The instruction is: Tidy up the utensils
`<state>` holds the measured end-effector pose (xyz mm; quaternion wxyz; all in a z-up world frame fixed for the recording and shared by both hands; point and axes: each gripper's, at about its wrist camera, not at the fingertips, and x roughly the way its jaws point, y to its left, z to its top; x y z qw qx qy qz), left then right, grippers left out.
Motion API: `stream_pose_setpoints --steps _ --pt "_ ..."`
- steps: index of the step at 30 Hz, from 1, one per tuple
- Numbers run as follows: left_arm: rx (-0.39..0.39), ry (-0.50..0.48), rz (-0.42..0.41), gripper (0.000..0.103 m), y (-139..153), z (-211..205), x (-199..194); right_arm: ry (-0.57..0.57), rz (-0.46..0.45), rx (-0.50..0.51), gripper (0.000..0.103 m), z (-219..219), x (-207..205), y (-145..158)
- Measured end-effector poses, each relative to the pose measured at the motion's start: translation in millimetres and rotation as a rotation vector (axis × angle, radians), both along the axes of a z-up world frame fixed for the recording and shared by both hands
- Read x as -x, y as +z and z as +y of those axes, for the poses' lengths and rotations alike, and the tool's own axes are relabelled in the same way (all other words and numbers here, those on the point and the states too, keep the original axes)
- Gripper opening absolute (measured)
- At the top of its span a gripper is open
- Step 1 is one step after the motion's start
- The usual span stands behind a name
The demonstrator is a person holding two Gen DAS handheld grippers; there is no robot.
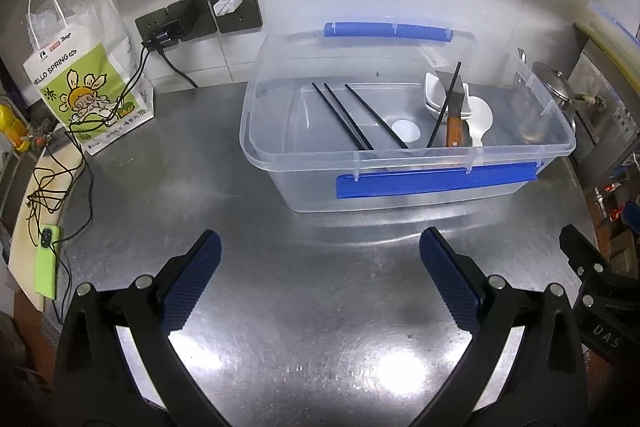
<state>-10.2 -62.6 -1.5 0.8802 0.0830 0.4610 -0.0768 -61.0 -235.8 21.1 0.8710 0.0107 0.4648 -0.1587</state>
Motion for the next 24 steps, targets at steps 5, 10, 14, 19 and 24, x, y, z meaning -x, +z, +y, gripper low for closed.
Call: stream_pose_setpoints --steps 5,10,14,19,24 --pt "-0.015 -0.007 0.017 0.095 -4.6 -4.0 1.3 0.011 0.028 0.021 0.098 1.4 -2.5 -1.8" --pt "-0.012 -0.002 0.027 0.095 -7.4 -4.0 1.8 0.013 0.024 0.021 0.098 1.4 -2.8 0.2" --pt "-0.009 0.004 0.025 0.095 -6.6 -2.6 -0.5 0.009 0.02 0.03 0.098 1.4 -3.2 1.2" --pt "-0.012 -0.008 0.03 0.095 -7.2 -3.8 -3.3 0.011 0.021 0.033 0.098 3.2 -4.5 1.2" --pt "-0.015 -0.018 0.031 0.095 -8.0 -6.0 -2.3 0.013 0.026 0.032 0.098 6.3 -4.3 0.3"
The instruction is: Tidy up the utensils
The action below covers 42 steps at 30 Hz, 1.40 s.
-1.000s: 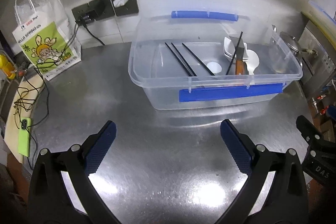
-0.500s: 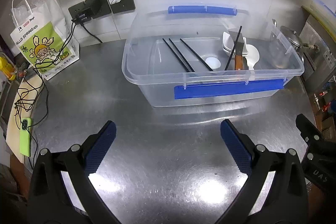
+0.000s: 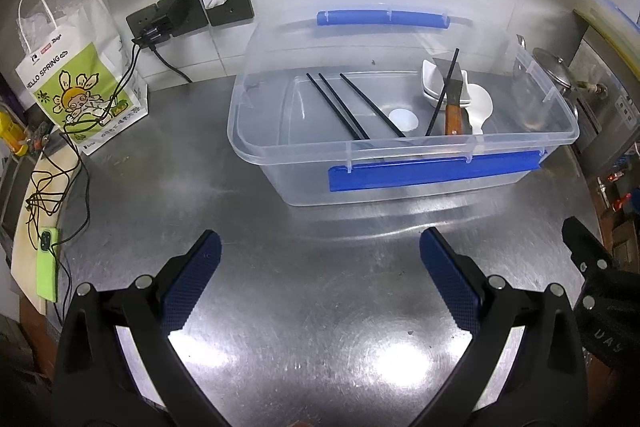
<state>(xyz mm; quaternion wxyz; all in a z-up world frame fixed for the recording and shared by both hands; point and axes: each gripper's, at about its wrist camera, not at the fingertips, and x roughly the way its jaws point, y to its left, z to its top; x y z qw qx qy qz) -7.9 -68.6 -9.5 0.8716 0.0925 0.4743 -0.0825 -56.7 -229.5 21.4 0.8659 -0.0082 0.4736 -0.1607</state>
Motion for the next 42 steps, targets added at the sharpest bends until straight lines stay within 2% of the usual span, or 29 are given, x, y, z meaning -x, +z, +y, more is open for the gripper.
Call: stream_pose_setpoints --steps 11,42 --pt "-0.019 0.027 -0.019 0.095 1.7 3.7 -1.3 0.003 0.009 0.017 0.098 2.3 0.8 0.6" --pt "-0.052 0.0 -0.025 0.095 0.7 -3.2 -5.3 -0.02 0.007 0.01 0.098 -0.3 0.0 1.1"
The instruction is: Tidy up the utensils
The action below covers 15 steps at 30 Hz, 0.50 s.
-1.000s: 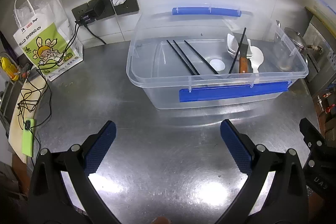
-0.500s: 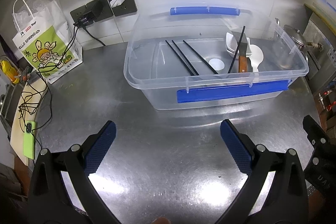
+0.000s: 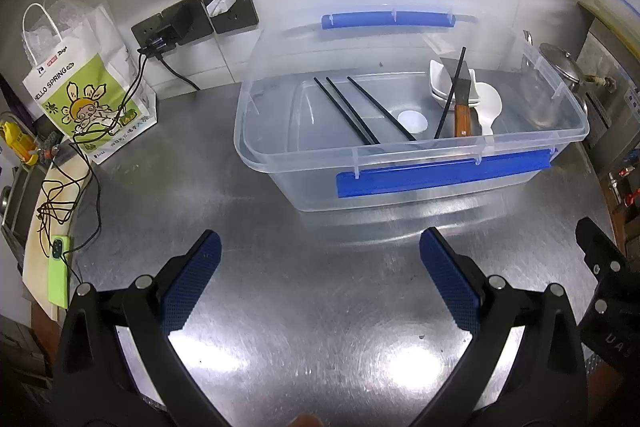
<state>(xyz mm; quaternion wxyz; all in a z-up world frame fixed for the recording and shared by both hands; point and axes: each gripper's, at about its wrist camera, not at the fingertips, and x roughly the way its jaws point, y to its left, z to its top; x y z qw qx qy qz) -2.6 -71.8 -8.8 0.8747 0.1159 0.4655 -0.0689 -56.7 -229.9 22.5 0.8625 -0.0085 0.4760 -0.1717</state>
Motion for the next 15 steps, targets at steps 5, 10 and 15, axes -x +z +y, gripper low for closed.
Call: stream_pose_setpoints --steps 5,10,15 --pt "0.002 0.0 0.0 0.095 0.2 0.2 -0.3 -0.003 0.001 -0.003 0.098 -0.2 -0.2 -0.8" --pt "0.004 -0.001 0.003 0.095 0.0 -0.1 -1.0 -0.006 0.009 -0.006 0.098 -0.3 0.0 -3.3" --pt "0.005 0.001 0.004 0.095 0.1 1.0 -0.4 -0.008 0.012 -0.007 0.098 -1.1 0.7 -4.2"
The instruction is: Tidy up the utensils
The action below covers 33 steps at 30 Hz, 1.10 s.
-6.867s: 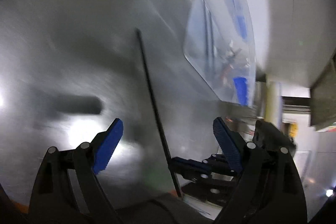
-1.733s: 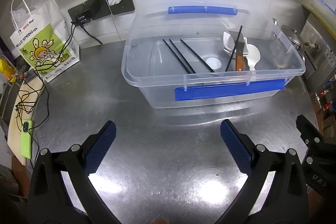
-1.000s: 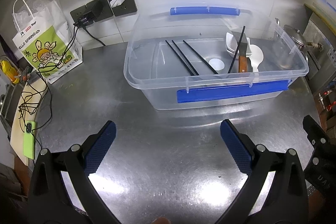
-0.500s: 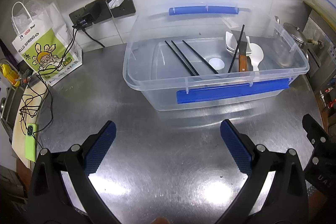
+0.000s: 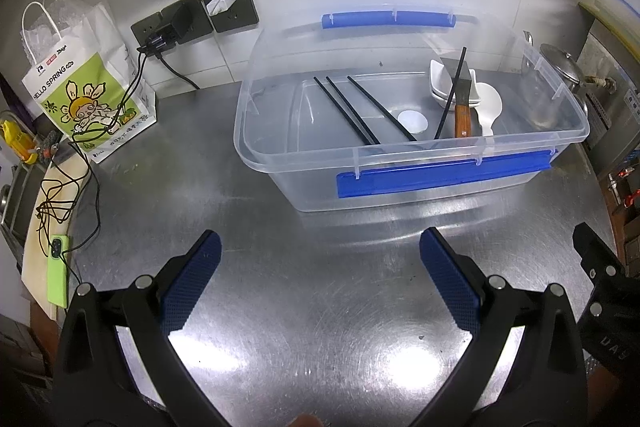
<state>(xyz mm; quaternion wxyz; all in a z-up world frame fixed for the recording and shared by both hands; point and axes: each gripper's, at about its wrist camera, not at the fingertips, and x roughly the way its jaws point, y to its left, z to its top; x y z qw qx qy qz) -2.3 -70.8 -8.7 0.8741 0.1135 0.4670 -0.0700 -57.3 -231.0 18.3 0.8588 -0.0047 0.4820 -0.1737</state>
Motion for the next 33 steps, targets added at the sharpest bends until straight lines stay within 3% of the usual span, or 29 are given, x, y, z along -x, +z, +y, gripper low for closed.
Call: stream_pose_setpoints --steps 33 --pt "0.01 0.005 -0.004 0.095 1.8 -1.1 6.2 -0.01 -0.001 -0.001 0.098 -0.1 8.2 1.3"
